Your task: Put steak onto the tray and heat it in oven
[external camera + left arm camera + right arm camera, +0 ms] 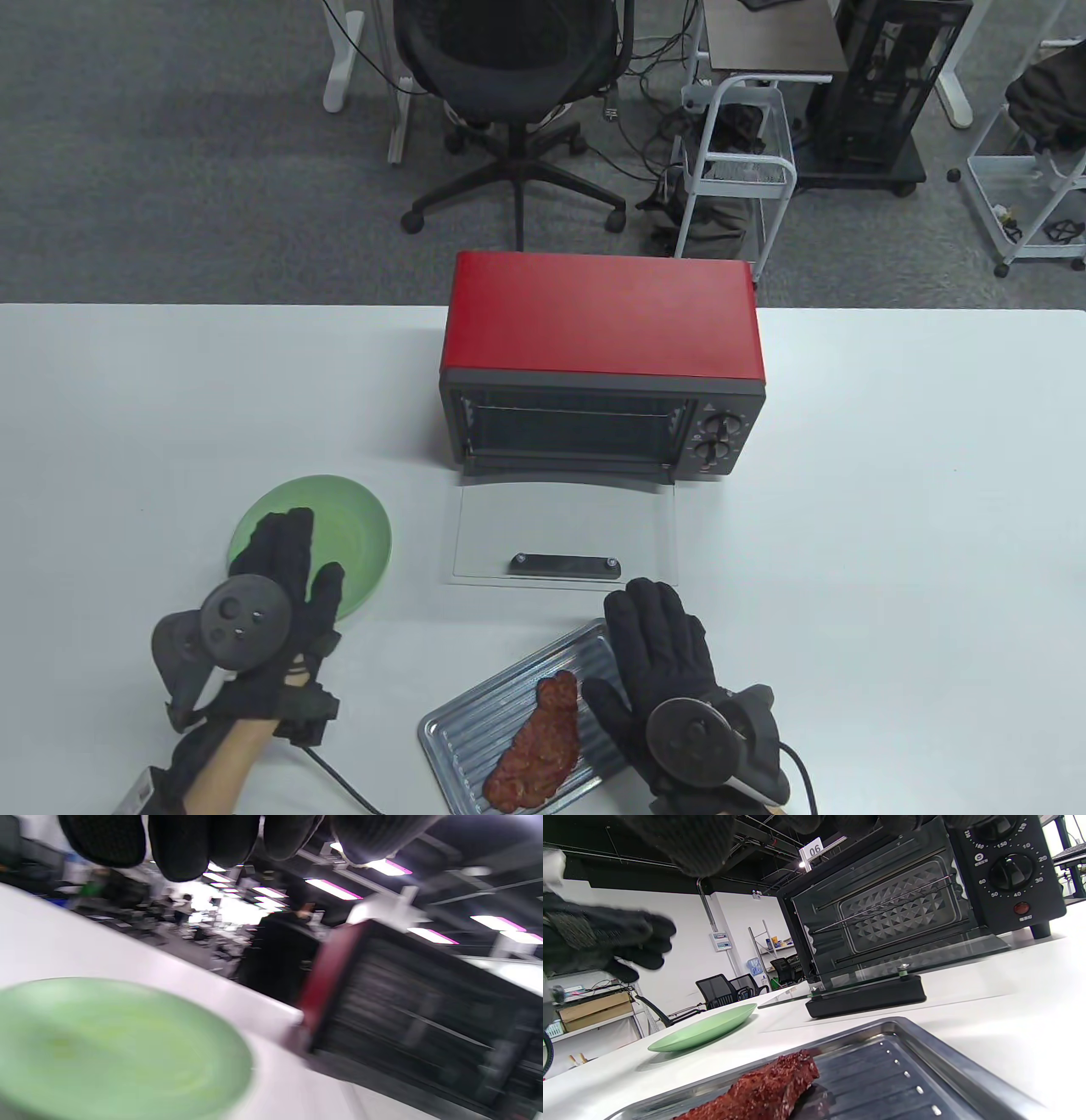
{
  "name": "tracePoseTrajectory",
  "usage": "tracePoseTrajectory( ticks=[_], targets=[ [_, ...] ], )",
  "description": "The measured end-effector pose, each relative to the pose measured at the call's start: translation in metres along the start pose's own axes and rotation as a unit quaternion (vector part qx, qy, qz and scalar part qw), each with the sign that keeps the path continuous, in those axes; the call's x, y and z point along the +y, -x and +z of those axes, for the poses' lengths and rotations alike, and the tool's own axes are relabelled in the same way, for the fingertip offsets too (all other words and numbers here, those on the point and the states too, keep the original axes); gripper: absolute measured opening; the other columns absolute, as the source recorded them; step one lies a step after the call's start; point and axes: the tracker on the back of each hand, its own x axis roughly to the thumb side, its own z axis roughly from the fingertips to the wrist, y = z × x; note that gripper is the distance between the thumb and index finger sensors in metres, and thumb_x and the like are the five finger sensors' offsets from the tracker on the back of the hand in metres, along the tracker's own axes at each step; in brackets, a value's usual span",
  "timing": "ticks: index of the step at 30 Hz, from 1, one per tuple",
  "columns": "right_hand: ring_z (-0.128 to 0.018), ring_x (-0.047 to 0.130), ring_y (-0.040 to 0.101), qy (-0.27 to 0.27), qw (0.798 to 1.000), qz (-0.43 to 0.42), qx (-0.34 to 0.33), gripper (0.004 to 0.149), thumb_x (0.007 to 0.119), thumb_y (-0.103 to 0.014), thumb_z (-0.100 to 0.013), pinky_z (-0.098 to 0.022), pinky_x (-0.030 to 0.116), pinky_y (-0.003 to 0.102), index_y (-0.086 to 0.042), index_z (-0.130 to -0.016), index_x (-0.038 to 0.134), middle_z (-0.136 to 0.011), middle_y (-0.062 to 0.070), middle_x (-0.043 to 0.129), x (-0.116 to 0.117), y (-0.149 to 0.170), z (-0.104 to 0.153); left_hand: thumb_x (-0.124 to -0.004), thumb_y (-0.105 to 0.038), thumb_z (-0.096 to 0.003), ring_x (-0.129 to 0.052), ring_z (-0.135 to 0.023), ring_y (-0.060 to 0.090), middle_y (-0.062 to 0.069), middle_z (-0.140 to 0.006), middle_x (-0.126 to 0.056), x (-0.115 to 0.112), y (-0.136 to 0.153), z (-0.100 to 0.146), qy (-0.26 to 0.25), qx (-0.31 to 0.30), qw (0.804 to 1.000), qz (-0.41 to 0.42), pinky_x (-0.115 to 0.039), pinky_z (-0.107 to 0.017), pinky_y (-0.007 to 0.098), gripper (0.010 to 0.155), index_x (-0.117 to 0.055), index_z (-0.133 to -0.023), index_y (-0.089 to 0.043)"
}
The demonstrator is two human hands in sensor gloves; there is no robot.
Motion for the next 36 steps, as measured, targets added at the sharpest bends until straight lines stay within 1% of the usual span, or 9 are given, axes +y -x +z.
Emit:
tracePoseTrajectory(
  ticks=[3,6,8,11,14,16,29,32,36],
  targets=[
    [-0.105,0.036,0.054,-0.001,1.000,0.004,0.002,0.086,0.068,-0.052,-0.053,-0.067,0.044,0.072,-0.006,-0.114,0.030,-0.117,0.026,0.031,0.001,0.001,0.000,-0.071,-0.046,-0.0516,-0.060,-0.103,0.054,0.025,-0.118,-0.047,-0.006,-0.039,0.012,0.004,-0.087,0.996,0.004,-0.059,-0.065,0.074,0.076,-0.046,-0.116,-0.016],
    [-0.105,0.035,0.054,0.002,1.000,0.007,0.004,0.086,0.068,-0.052,-0.052,-0.067,0.043,0.072,-0.007,-0.114,0.030,-0.117,0.025,0.031,0.000,0.001,0.000,-0.071,-0.047,-0.0515,-0.049,-0.108,0.054,0.023,-0.121,-0.041,-0.018,-0.073,0.027,0.014,-0.167,0.986,-0.006,-0.053,-0.068,0.075,0.078,-0.040,-0.117,-0.019],
    [-0.105,0.035,0.054,0.005,1.000,0.007,0.006,0.086,0.068,-0.052,-0.052,-0.067,0.043,0.072,-0.007,-0.114,0.030,-0.118,0.025,0.031,0.000,0.001,-0.001,-0.072,-0.049,-0.0512,-0.044,-0.110,0.054,0.022,-0.122,-0.038,-0.028,-0.084,0.033,0.006,-0.196,0.980,-0.014,-0.051,-0.069,0.076,0.080,-0.038,-0.117,-0.019],
    [-0.105,0.035,0.054,0.007,1.000,0.009,0.008,0.086,0.068,-0.052,-0.052,-0.068,0.043,0.072,-0.007,-0.114,0.030,-0.118,0.025,0.031,0.000,0.002,-0.001,-0.072,-0.052,-0.0503,-0.040,-0.111,0.054,0.022,-0.123,-0.034,-0.047,-0.091,0.038,0.000,-0.223,0.974,-0.029,-0.049,-0.070,0.076,0.083,-0.035,-0.118,-0.020],
    [-0.105,0.035,0.054,0.010,1.000,0.010,0.006,0.086,0.068,-0.052,-0.052,-0.068,0.043,0.072,-0.007,-0.114,0.030,-0.118,0.025,0.031,-0.001,0.002,0.000,-0.072,-0.054,-0.0499,-0.038,-0.111,0.054,0.022,-0.123,-0.033,-0.064,-0.089,0.042,0.015,-0.227,0.973,-0.028,-0.048,-0.070,0.076,0.085,-0.033,-0.118,-0.019],
    [-0.105,0.035,0.054,0.010,1.000,0.011,0.005,0.086,0.068,-0.052,-0.052,-0.068,0.043,0.072,-0.007,-0.114,0.030,-0.118,0.025,0.031,-0.001,0.002,0.000,-0.072,-0.054,-0.0497,-0.038,-0.111,0.054,0.022,-0.123,-0.032,-0.069,-0.087,0.044,0.020,-0.225,0.974,-0.020,-0.048,-0.070,0.076,0.086,-0.033,-0.118,-0.019],
    [-0.105,0.036,0.054,0.005,1.000,0.016,0.007,0.085,0.069,-0.052,-0.052,-0.067,0.044,0.072,-0.007,-0.115,0.032,-0.118,0.025,0.032,0.000,0.001,0.000,-0.072,-0.054,-0.0491,-0.040,-0.111,0.052,0.021,-0.122,-0.035,-0.087,-0.082,0.050,0.023,-0.239,0.970,-0.024,-0.049,-0.070,0.075,0.084,-0.036,-0.117,-0.019],
    [-0.102,0.048,0.055,0.007,0.999,0.036,0.025,0.082,0.069,-0.051,-0.052,-0.067,0.050,0.070,-0.007,-0.114,0.039,-0.116,0.026,0.039,-0.002,0.004,-0.001,-0.072,-0.054,-0.0492,-0.040,-0.111,0.052,0.021,-0.122,-0.035,-0.084,-0.080,0.051,0.020,-0.235,0.972,-0.018,-0.049,-0.070,0.075,0.084,-0.036,-0.117,-0.019],
    [-0.092,0.065,0.053,0.011,0.997,0.055,0.048,0.077,0.071,-0.050,-0.052,-0.064,0.060,0.067,-0.007,-0.112,0.051,-0.111,0.026,0.055,-0.004,0.012,-0.005,-0.072,-0.054,-0.0491,-0.039,-0.111,0.052,0.021,-0.122,-0.035,-0.080,-0.079,0.053,0.013,-0.237,0.971,-0.014,-0.049,-0.070,0.075,0.084,-0.037,-0.117,-0.019]
  ],
)
